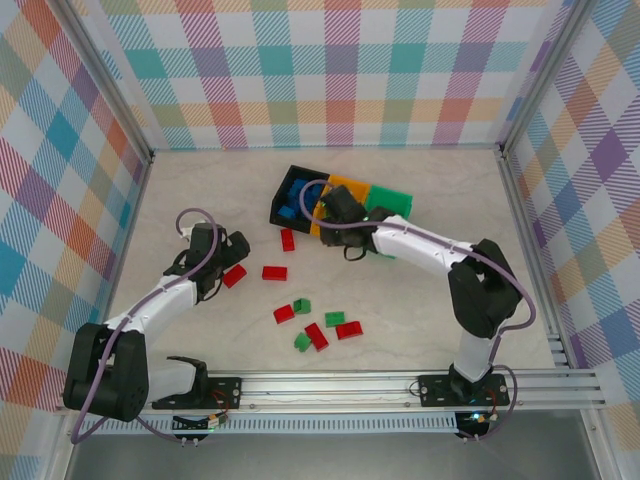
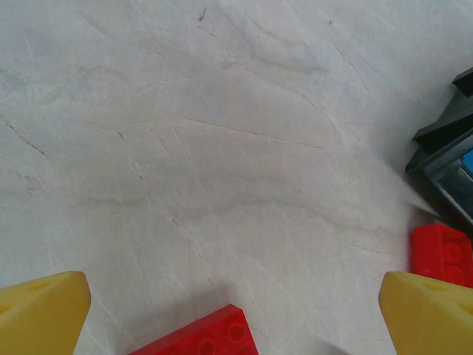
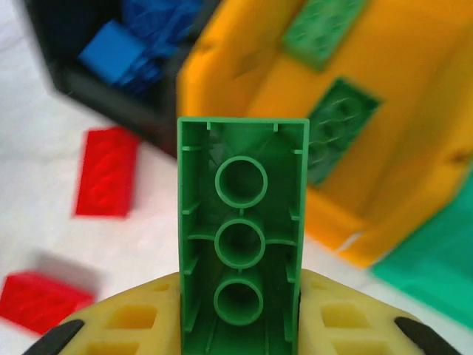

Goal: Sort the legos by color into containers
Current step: Place the lego in the container.

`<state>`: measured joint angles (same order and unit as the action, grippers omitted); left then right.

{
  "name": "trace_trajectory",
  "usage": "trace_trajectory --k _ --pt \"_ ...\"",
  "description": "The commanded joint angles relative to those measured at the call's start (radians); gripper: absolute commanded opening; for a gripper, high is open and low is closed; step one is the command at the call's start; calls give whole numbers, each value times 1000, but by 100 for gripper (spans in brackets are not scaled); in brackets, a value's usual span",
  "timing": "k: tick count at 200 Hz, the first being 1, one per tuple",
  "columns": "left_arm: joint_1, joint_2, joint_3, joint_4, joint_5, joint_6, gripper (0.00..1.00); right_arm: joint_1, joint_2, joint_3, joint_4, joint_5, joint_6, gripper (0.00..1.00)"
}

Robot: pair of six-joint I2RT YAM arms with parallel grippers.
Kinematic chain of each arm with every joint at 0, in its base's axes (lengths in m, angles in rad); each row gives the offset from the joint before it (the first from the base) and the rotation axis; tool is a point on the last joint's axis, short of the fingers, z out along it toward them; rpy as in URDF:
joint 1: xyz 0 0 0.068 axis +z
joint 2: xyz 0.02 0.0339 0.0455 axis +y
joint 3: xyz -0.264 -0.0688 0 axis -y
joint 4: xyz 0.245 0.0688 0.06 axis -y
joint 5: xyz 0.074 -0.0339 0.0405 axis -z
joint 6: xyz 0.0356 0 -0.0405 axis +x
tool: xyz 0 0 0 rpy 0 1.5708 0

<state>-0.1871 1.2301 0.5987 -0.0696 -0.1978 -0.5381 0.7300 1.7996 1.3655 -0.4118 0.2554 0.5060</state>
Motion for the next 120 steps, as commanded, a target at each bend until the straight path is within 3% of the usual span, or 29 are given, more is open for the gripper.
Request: trace_trajectory --k 1,22,34,68,120 --pt "14 7 18 6 8 4 100 -19 47 90 -20 39 -64 35" --pt "14 5 22 3 12 4 100 -40 119 215 -111 62 -98 56" --pt "14 4 22 4 21 5 100 -38 129 235 -121 65 -116 63" --pt "14 -1 22 0 22 5 100 -19 73 140 -85 3 -120 66" --pt "14 5 13 8 13 -2 100 191 -8 6 -157 53 -204 67"
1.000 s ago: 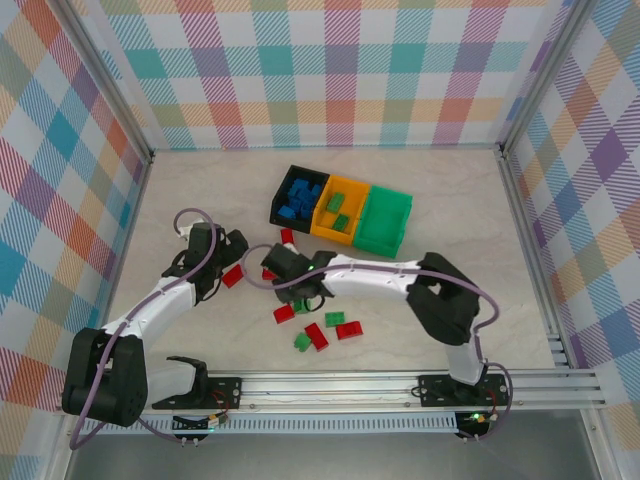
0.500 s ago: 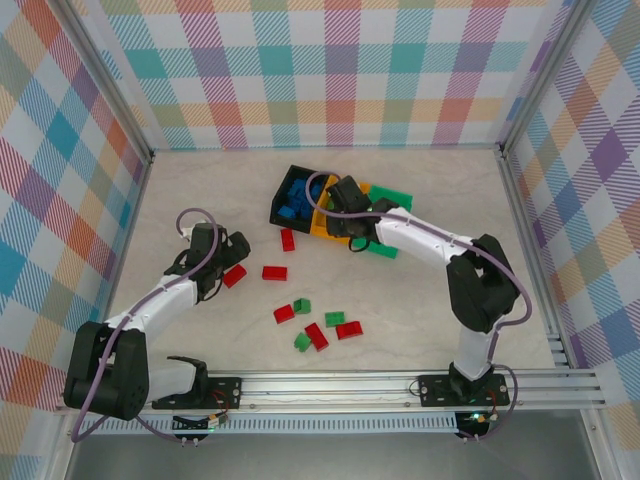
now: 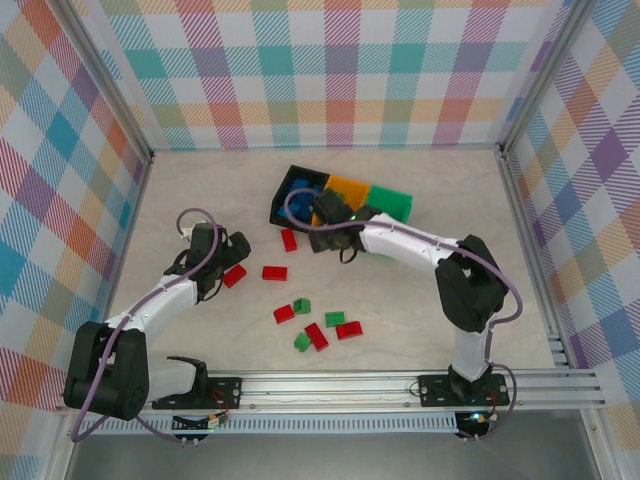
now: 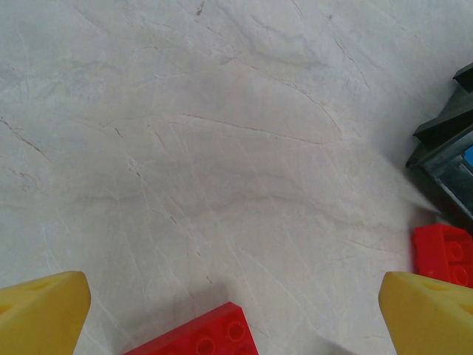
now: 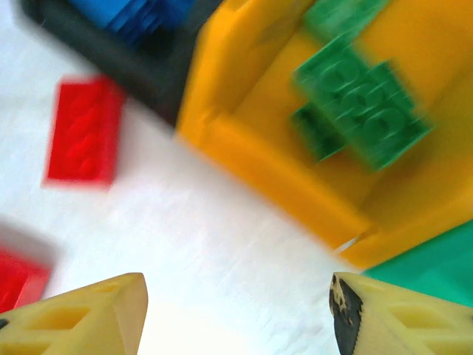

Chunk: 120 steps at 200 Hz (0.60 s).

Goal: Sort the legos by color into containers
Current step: Place the lego in the container, then pick up the lego from the bottom-center of the table.

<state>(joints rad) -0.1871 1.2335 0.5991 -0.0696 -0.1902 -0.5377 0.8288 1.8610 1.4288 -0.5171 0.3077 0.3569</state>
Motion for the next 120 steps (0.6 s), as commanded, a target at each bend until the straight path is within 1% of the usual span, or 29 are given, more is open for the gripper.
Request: trace_trajectory --k 1,25,42,71,90,120 --pt "14 1 13 7 4 -2 100 95 -72 -60 -53 -2 -54 67" --pt "13 -28 -8 17 -12 -13 100 154 -125 -148 -70 -70 -37 67" --pt "13 -53 -25 28 -19 -11 100 194 -148 -208 -84 -86 -43 67" --pt "14 -70 -25 24 -17 -11 100 218 -164 -274 -66 -154 -41 68" --pt "14 -64 -28 30 -17 -10 100 225 -143 -271 -40 -205 -51 70" --pt "14 -30 -12 23 -19 -8 100 251 -96 -233 -43 -235 -74 72"
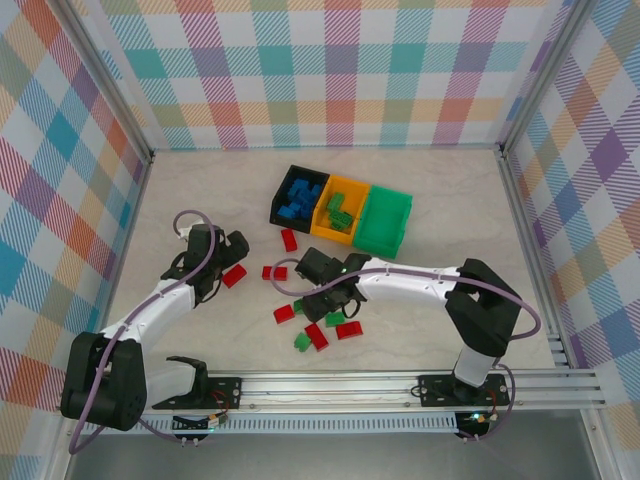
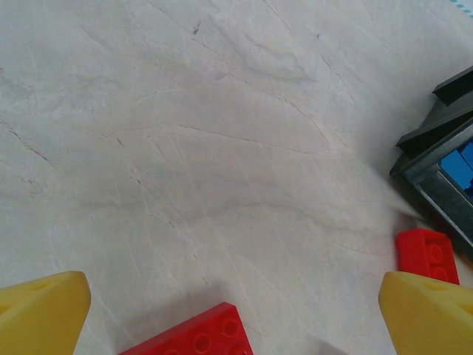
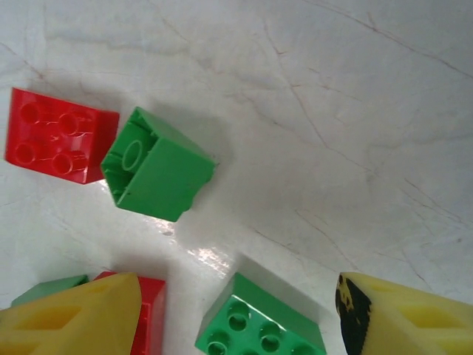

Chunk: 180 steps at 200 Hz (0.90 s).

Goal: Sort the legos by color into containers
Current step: Pick up the lego from the bottom-center of the table.

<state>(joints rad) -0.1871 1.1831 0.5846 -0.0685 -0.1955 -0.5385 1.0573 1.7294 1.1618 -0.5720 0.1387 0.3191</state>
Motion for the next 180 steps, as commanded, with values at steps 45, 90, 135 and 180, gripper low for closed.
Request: trace_trajectory --k 45,90,135,180 --pt "13 51 12 30 16 -5 100 46 120 112 -15 -111 -117 73" --pt "14 78 27 25 31 -2 100 48 190 178 -68 -48 -182 75" --pt "14 78 35 15 29 2 100 46 257 219 -91 -9 -231 75" --pt "13 80 39 8 29 4 100 41 312 274 -90 -16 -257 75"
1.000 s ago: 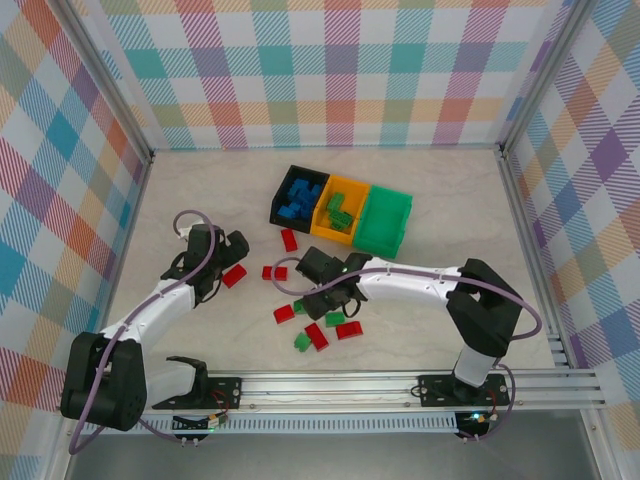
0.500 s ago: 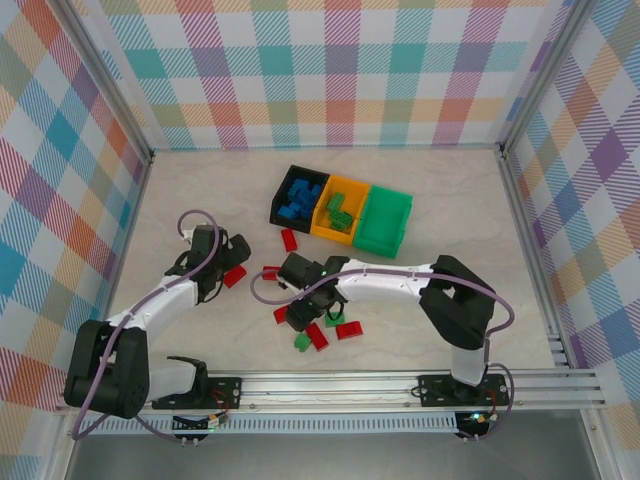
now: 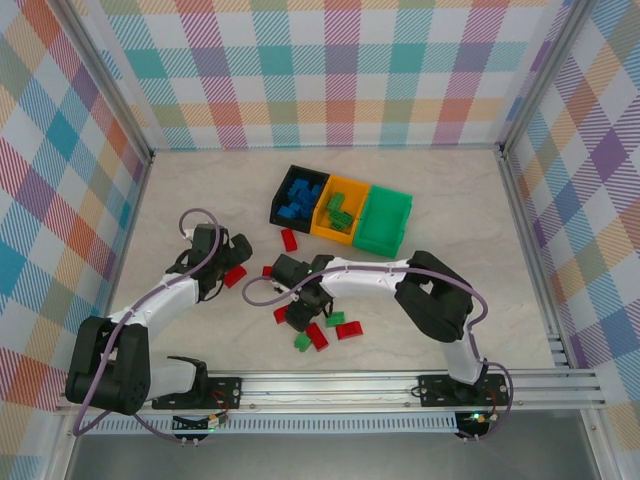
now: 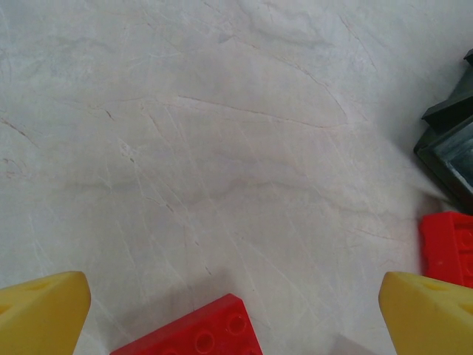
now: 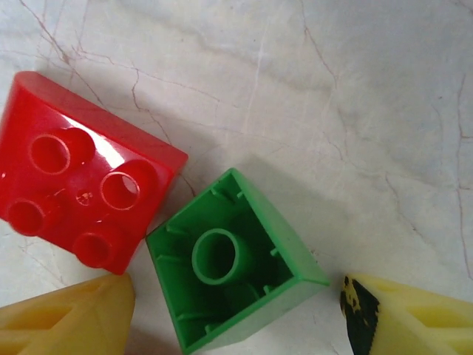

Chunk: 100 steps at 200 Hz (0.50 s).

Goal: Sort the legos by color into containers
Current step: Pick up the lego from the bottom-center of the table.

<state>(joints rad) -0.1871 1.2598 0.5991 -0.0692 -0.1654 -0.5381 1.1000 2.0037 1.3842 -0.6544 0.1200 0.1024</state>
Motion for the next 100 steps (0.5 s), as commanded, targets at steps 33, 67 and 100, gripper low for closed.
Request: trace_trajectory --k 33,67,100 --pt "13 5 26 7 -1 5 100 -12 63 76 13 -50 -34 71" --pt "14 -2 29 -1 -5 8 100 -20 53 62 17 -70 -31 44" --pt "14 -9 28 0 1 8 100 -36 3 29 22 -76 -22 37"
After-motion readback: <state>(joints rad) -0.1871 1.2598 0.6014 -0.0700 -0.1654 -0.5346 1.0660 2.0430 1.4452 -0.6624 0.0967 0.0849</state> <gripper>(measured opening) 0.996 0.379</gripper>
